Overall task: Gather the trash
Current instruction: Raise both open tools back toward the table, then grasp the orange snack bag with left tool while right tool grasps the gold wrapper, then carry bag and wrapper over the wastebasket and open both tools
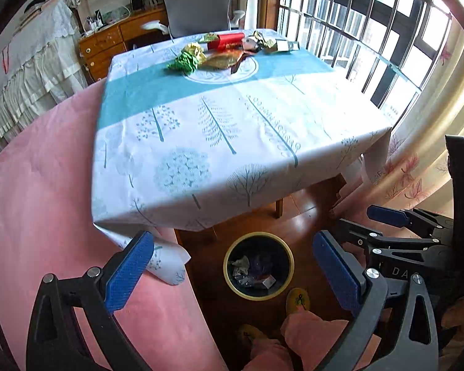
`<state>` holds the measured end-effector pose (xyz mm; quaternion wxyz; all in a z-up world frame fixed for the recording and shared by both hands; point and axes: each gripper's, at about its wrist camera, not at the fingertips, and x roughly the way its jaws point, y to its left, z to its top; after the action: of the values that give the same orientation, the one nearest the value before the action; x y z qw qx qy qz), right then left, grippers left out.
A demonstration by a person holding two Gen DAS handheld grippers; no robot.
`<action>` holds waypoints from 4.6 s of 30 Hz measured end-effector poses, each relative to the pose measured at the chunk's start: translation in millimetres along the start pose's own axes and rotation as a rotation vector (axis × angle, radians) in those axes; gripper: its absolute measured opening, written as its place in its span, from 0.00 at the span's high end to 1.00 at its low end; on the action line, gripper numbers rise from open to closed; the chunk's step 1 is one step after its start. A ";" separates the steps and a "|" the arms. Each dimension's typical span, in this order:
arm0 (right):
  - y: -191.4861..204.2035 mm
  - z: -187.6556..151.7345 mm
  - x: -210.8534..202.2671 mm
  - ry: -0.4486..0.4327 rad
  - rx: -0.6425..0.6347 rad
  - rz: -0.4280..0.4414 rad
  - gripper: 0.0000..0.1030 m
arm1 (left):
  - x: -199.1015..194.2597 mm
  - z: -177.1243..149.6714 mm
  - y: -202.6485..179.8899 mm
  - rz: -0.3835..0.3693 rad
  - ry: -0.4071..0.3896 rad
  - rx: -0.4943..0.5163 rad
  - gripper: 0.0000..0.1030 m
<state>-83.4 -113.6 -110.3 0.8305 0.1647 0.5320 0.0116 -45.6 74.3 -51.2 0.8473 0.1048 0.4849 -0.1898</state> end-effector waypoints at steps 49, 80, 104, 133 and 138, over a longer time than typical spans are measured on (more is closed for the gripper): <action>-82.1 439.0 175.7 -0.087 -0.587 0.045 0.32 | 370.4 372.6 -1.7 0.226 0.272 -0.068 0.08; -73.0 407.2 124.1 -0.069 -0.462 0.195 0.59 | 217.6 329.8 23.3 -0.052 0.175 -0.356 0.97; 11.0 86.7 -4.6 -0.061 -0.196 0.112 0.59 | 43.8 60.2 21.5 -0.238 0.170 -0.074 0.97; -90.3 -95.4 284.2 0.422 -0.008 -0.012 0.52 | 318.2 -163.1 -23.9 -0.154 0.605 -0.305 0.83; -95.1 -102.0 309.2 0.417 -0.009 -0.032 0.37 | 342.3 -175.3 -14.1 -0.136 0.623 -0.341 0.31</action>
<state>-54.7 -116.7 -448.2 0.7031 0.1468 0.6949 0.0347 -32.0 49.6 -435.0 0.6496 -0.0177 0.7504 -0.1211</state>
